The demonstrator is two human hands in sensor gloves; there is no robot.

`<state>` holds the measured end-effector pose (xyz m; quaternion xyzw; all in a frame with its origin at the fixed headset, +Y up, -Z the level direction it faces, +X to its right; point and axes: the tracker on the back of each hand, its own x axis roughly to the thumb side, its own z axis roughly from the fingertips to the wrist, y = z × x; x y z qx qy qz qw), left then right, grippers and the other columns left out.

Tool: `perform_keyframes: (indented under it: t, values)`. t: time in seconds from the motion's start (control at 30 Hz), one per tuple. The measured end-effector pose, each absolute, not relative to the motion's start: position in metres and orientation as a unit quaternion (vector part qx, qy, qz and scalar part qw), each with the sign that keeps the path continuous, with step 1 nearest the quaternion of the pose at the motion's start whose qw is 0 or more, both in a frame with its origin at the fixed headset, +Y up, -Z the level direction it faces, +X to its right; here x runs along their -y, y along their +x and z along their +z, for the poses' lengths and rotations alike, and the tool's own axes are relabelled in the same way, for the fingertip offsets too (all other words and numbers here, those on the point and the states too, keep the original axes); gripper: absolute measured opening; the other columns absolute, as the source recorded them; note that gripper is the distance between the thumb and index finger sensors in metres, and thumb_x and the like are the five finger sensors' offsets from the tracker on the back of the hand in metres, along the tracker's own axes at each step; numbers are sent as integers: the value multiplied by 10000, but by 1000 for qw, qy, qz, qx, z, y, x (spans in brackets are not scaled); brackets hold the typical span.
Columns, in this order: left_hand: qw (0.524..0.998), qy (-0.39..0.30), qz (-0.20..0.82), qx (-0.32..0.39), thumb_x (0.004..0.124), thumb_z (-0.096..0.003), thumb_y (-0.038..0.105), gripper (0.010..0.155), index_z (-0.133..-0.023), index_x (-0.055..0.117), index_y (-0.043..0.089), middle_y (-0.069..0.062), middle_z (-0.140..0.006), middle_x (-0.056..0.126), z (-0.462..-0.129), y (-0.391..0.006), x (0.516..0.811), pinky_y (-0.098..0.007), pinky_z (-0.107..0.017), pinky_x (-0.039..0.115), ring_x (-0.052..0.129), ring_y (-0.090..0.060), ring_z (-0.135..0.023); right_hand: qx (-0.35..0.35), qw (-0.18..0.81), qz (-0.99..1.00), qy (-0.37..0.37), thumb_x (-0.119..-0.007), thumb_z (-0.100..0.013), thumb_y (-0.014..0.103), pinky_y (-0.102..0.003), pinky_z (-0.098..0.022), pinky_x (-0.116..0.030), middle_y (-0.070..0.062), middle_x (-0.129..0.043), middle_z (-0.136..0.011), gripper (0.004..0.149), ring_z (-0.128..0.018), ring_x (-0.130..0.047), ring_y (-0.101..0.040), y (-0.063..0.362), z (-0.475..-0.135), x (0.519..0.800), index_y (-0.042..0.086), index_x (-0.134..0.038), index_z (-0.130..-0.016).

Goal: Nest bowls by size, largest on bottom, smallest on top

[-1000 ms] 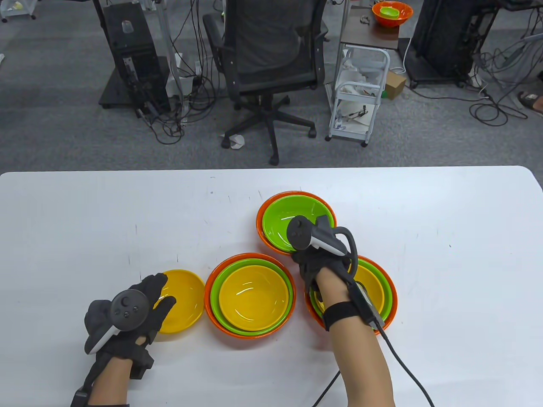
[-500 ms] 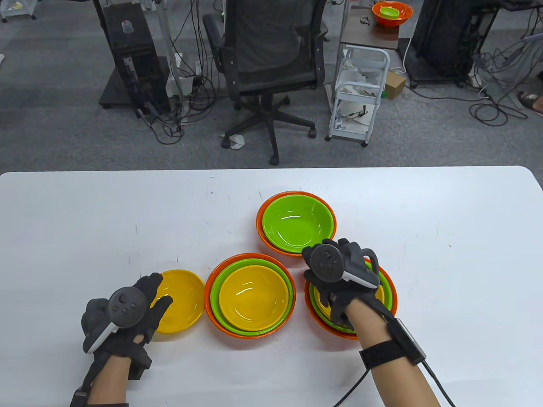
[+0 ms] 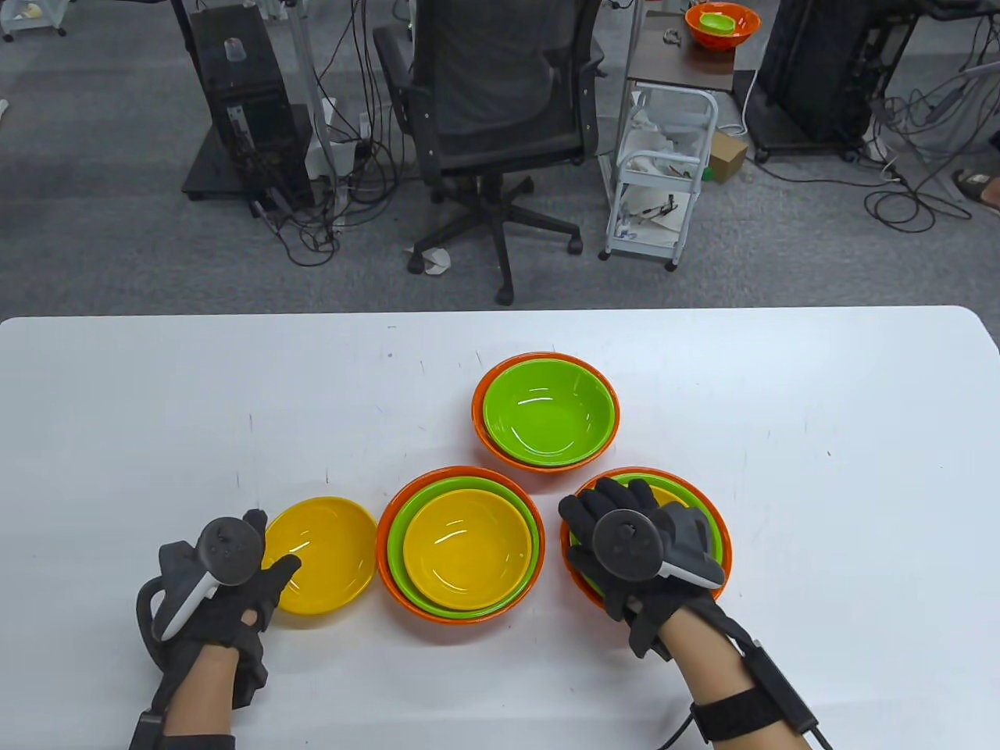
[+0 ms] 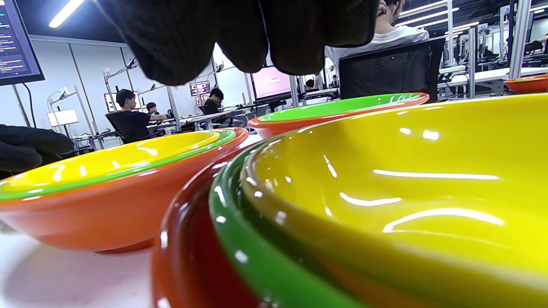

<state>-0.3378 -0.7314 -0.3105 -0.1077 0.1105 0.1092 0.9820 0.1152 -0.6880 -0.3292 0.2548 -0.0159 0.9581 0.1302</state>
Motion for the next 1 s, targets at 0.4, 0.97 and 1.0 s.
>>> perform_keyframes:
  t: [0.4,0.97,1.0]
  values:
    - [974,-137,91,-158,739,-509,503,753,-1112,448,160,-51,-749,951,-318,-335,744,-408,-377,890,1027,-203,-473,0,134,958,252,-792,-483,334,-696,-699,-350,-228,-679,-1034,616,-988,-513,-531,120,-328,697,78,-657,-1027]
    - [966,-96,162,-178,693,-537,370,595,-1057,582,104,-24,-556,996,-315,-352,734,-351,-263,912,1014,-130,-285,0,143,960,241,-792,-484,336,-692,-701,-350,-225,-668,-1039,618,-989,-510,-529,125,-330,699,81,-651,-1029]
    - [965,-93,164,-180,692,-537,369,594,-1057,580,104,-24,-555,996,-315,-353,733,-349,-262,913,1014,-128,-284,0,143,960,241,-792,-484,336,-693,-700,-350,-225,-671,-1038,618,-990,-509,-529,125,-330,699,82,-651,-1029]
